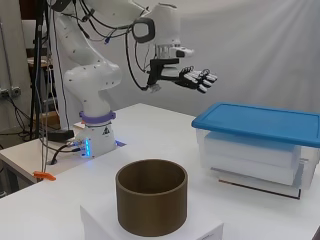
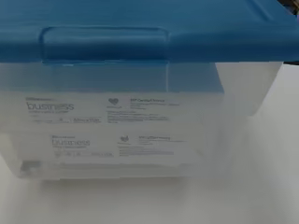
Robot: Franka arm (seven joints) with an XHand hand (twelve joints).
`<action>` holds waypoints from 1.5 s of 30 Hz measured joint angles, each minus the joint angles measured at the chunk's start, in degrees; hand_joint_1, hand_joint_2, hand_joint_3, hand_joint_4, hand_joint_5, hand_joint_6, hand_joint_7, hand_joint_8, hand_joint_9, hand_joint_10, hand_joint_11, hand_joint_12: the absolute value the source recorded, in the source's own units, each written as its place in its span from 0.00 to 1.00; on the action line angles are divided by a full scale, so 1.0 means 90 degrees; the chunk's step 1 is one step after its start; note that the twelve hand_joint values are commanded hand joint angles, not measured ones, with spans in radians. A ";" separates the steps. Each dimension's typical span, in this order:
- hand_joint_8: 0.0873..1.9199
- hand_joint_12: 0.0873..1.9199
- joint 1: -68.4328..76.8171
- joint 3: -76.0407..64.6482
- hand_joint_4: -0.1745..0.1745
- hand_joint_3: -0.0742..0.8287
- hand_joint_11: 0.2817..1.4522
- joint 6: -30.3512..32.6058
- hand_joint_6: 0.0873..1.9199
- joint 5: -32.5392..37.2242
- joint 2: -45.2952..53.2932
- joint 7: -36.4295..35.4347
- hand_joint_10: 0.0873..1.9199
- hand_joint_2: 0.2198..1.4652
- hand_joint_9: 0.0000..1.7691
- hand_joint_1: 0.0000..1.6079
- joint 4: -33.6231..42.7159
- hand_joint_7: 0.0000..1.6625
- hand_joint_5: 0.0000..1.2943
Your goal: Teleoperate dual arm-hand system to remove items from a box
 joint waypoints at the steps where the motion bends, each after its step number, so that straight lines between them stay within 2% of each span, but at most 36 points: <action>1: 0.00 0.00 -0.0011 -0.0018 0.23 0.08 0.08 0.0075 0.00 -0.0008 0.0030 0.0085 0.00 0.47 0.11 0.14 -0.0036 0.00 0.00; 6: 0.00 0.00 -0.0122 0.0210 0.25 0.09 0.07 0.0089 0.00 -0.0744 0.0462 0.0260 0.00 0.49 0.10 0.12 0.0106 0.00 0.00; 11: 0.00 0.00 -0.0237 0.0790 0.32 0.10 0.07 0.0179 0.00 -0.2029 0.0900 0.1986 0.00 0.51 0.08 0.12 0.0294 0.00 0.00; 13: 0.00 0.00 -0.0258 0.0940 0.33 0.10 0.08 0.0309 0.00 -0.2200 0.1063 0.2494 0.00 0.51 0.08 0.12 0.0303 0.00 0.00; 16: 0.00 0.00 -0.0262 0.1071 0.34 0.09 0.08 0.0480 0.00 -0.2404 0.1247 0.2574 0.00 0.51 0.08 0.10 0.0288 0.00 0.00; 21: 0.00 0.00 -0.0235 0.1214 0.37 0.08 0.09 0.0367 0.00 -0.1916 0.1418 0.2611 0.00 0.50 0.08 0.07 0.0300 0.00 0.00; 25: 0.00 0.00 -0.0296 0.1450 0.36 0.07 0.09 0.0193 0.00 -0.2424 0.1786 0.3204 0.00 0.47 0.08 0.08 0.0355 0.00 0.00; 26: 0.00 0.00 -0.0290 0.1476 0.36 0.08 0.09 0.0239 0.00 -0.2493 0.1847 0.3219 0.00 0.48 0.08 0.12 0.0331 0.00 0.00; 28: 0.00 0.00 -0.0249 0.1526 0.35 0.18 0.09 0.0408 0.00 -0.2516 0.1778 0.3150 0.00 0.67 0.12 0.54 0.0291 0.02 0.00; 29: 0.00 0.00 -0.0233 0.1524 0.33 0.21 0.09 0.0516 0.00 -0.2518 0.1760 0.3137 0.00 0.72 0.13 0.66 0.0283 0.03 0.00; 30: 0.00 0.00 -0.0219 0.1497 0.32 0.22 0.07 0.0631 0.00 -0.2460 0.1770 0.3076 0.00 0.75 0.13 0.71 0.0276 0.03 0.00; 31: 0.00 0.00 -0.0208 0.1465 0.28 0.22 0.08 0.0764 0.00 -0.2368 0.1796 0.2925 0.00 0.79 0.16 0.74 0.0275 0.09 0.08; 32: 0.00 0.00 -0.0201 0.1426 0.24 0.19 0.10 0.0892 0.00 -0.2292 0.1844 0.2712 0.00 0.83 0.23 0.74 0.0288 0.18 0.20; 33: 0.00 0.00 -0.0209 0.1403 0.26 0.15 0.16 0.0984 0.00 -0.2271 0.1939 0.2455 0.00 0.84 0.32 0.71 0.0349 0.29 0.35; 34: 0.00 0.00 -0.0212 0.1391 0.28 0.12 0.19 0.0987 0.00 -0.2273 0.2030 0.2284 0.00 0.83 0.39 0.69 0.0449 0.37 0.46; 35: 0.00 0.00 -0.0206 0.1346 0.30 0.10 0.22 0.0911 0.00 -0.2243 0.2125 0.2083 0.00 0.82 0.43 0.67 0.0596 0.43 0.53; 37: 0.00 0.00 -0.0186 0.1118 0.30 0.08 0.19 0.0805 0.00 -0.1824 0.2228 0.1503 0.00 0.80 0.44 0.65 0.0779 0.46 0.57; 39: 0.00 0.00 -0.0130 0.0858 0.31 0.08 0.17 0.1248 0.00 -0.1077 0.2222 0.0636 0.00 0.81 0.41 0.63 0.0713 0.45 0.56; 41: 0.00 0.00 -0.0072 0.0754 0.30 0.09 0.16 0.1738 0.00 -0.0810 0.2105 0.0124 0.00 0.81 0.39 0.61 0.0727 0.44 0.55; 43: 0.00 0.00 -0.0009 0.0700 0.30 0.08 0.16 0.1891 0.00 -0.0738 0.1857 0.0025 0.00 0.81 0.39 0.60 0.0850 0.43 0.54; 45: 0.00 0.00 0.0078 0.0631 0.32 0.08 0.18 0.1721 0.00 -0.0582 0.1501 -0.0012 0.00 0.82 0.40 0.61 0.0987 0.45 0.56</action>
